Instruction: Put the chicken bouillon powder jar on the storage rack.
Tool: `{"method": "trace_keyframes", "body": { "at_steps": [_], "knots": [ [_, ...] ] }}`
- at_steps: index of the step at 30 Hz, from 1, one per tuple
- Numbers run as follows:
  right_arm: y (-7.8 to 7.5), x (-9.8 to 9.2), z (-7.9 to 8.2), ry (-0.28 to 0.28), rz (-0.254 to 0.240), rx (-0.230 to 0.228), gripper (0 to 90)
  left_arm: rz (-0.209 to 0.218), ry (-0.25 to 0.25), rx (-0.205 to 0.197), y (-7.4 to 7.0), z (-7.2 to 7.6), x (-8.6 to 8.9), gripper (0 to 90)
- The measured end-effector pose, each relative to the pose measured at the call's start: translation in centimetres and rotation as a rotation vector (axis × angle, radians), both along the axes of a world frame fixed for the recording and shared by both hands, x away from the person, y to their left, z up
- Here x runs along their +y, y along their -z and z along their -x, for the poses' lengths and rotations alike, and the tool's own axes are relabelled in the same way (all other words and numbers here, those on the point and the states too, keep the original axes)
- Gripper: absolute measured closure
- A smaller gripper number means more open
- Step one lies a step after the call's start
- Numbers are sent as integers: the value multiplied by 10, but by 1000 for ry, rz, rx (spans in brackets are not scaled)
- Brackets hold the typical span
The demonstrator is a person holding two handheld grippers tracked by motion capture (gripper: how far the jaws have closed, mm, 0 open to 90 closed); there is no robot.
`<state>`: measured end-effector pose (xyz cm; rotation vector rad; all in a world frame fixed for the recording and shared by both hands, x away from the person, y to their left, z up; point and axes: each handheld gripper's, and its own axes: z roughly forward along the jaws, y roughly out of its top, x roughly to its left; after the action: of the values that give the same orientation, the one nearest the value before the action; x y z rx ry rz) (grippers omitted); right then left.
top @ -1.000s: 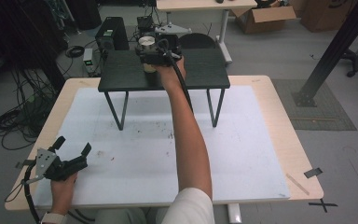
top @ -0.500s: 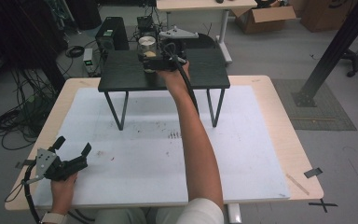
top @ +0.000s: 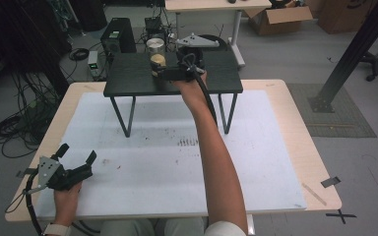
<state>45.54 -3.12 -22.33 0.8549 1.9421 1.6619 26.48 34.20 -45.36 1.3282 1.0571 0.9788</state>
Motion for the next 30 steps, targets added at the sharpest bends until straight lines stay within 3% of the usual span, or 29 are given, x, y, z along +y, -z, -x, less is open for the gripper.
{"method": "trace_keyframes", "body": {
  "at_steps": [15,30],
  "knots": [
    [7,-19,35,-35,19,-26,0,-1,0,0,0,0,0,7],
    [31,-52,77,-26,22,-45,0,-4,0,2,0,0,0,7]
  ]
}}
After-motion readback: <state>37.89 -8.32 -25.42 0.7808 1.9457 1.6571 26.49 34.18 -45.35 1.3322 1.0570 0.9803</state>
